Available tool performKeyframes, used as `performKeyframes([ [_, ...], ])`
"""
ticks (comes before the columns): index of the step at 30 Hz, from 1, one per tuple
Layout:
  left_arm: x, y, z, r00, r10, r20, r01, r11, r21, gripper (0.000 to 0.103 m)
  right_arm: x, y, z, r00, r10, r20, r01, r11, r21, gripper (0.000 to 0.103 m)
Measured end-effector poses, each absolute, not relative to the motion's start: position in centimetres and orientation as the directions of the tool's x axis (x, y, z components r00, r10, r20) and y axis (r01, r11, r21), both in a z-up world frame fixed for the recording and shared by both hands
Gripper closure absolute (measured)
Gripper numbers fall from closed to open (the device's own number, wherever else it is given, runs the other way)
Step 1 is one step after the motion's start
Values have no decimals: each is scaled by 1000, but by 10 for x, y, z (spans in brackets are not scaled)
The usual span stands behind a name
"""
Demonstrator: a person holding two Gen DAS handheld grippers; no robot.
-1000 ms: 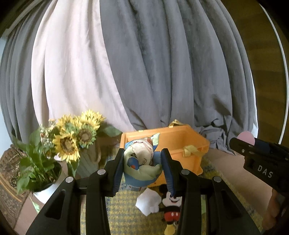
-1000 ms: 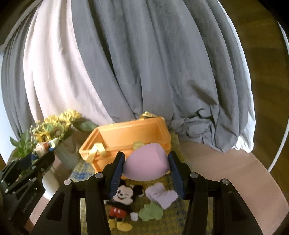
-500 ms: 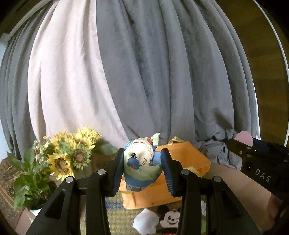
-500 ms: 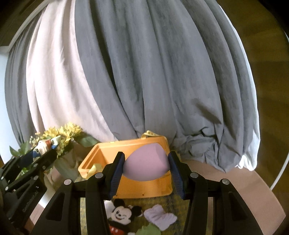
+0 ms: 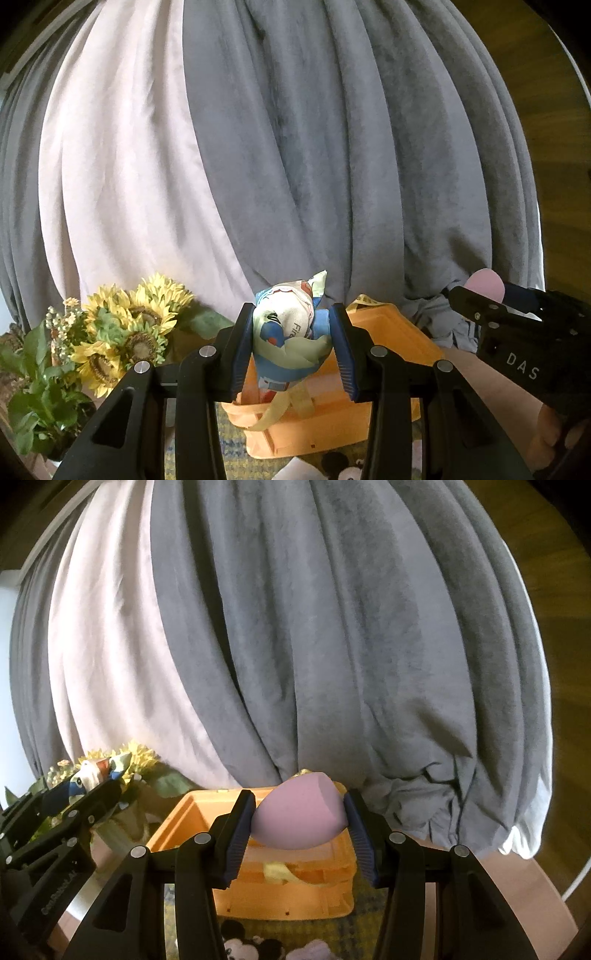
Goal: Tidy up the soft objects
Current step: 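Carry the doll and pink sponge up over the orange crate with both grippers, then open both grippers to drop the doll and pink sponge into the crate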
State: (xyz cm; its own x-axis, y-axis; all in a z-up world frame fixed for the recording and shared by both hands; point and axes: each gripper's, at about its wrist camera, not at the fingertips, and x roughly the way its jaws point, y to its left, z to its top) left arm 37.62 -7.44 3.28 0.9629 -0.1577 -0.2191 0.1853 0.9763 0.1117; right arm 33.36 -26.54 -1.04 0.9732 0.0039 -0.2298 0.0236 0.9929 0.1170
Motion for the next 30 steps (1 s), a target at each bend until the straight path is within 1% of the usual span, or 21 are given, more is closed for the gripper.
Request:
performKeyframes([
  [5,396,-76,29,962,-147,-228,177,978,114,63,356,-263,-11,970,23,-241,4,994,112,52],
  [13,435,-74,13,953,-131,-272,168,979,117,63,389,-259,-18,964,24,-263,1,996,93,52],
  [22,474,-76,-10,936,-128,-329,175,978,117,63,436,-256,-41,935,41,-353,-6,995,101,52],
  [30,506,-82,-34,907,-131,-399,194,974,120,63,468,-259,-60,908,39,-418,2,995,95,52],
])
